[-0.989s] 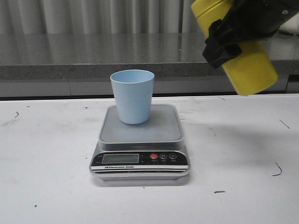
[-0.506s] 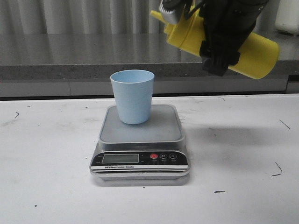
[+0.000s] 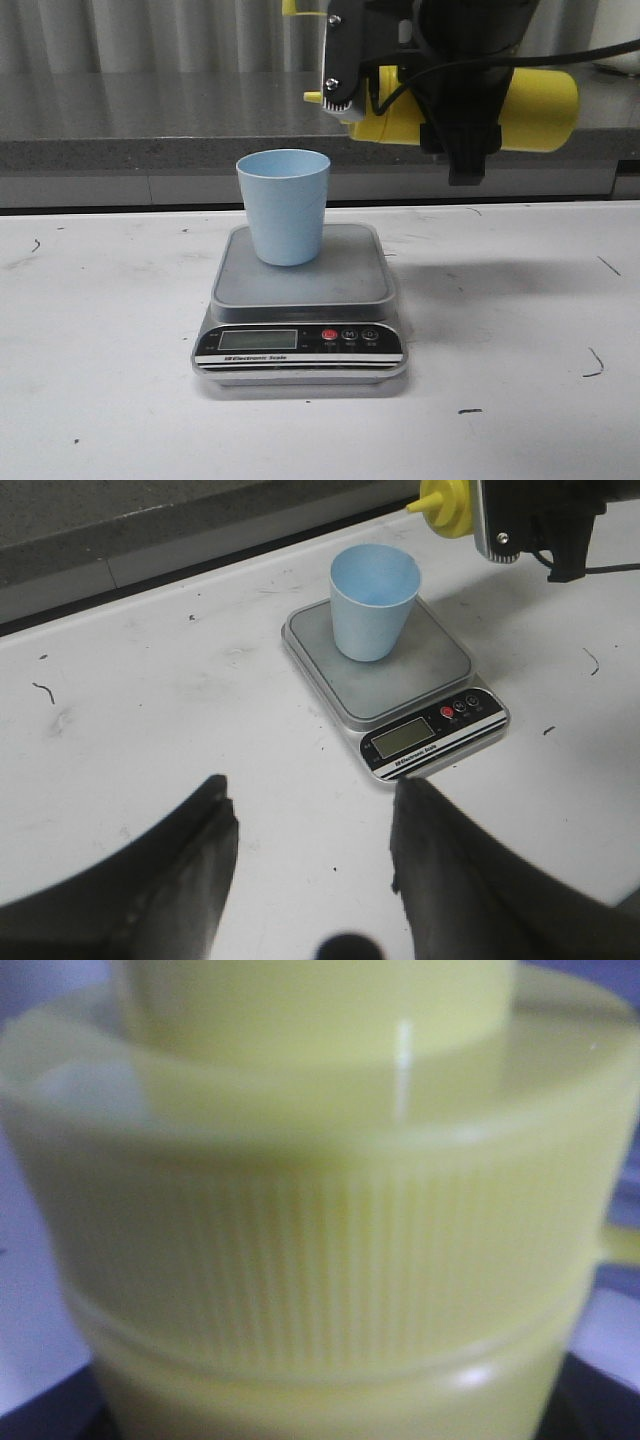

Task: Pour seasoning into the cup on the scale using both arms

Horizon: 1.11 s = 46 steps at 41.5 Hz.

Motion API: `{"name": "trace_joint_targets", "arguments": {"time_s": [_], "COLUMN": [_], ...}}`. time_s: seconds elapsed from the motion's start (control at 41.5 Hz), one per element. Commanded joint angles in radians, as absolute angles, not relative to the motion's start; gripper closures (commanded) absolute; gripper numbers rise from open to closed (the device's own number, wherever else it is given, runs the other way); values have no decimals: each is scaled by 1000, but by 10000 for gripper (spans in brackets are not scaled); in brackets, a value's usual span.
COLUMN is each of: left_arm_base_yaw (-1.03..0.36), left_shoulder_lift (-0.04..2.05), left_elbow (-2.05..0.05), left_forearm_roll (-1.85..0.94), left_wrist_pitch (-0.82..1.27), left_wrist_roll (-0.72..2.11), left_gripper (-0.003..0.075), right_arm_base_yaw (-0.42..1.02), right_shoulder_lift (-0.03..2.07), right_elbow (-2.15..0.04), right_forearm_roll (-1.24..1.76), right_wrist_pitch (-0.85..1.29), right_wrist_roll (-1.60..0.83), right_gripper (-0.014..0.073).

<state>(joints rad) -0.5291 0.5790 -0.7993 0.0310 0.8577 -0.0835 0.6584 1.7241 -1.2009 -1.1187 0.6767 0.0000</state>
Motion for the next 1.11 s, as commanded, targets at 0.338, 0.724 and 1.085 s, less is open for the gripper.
{"name": "trace_joint_targets", "arguments": {"time_s": [0.338,0.724,1.085], "left_arm_base_yaw": [-534,-534,-534], "left_shoulder_lift": [581,581,581], "left_elbow": [-825,-825,-825], "left_forearm_roll": [29,29,29], "left_wrist_pitch": [790,790,790], "left_wrist_roll": [-95,-95,-95], "left_gripper": [365,365,365], "right_arm_base_yaw": [675,675,664], "right_shoulder_lift": [1678,1678,1673], "right_elbow": [-1244,-1243,-1241], "right_forearm_roll": [-1519,-1695,-1426], "right_wrist_pitch": [716,700,690], "right_wrist_roll": [-41,-48,87], "right_gripper": [244,244,244]}}
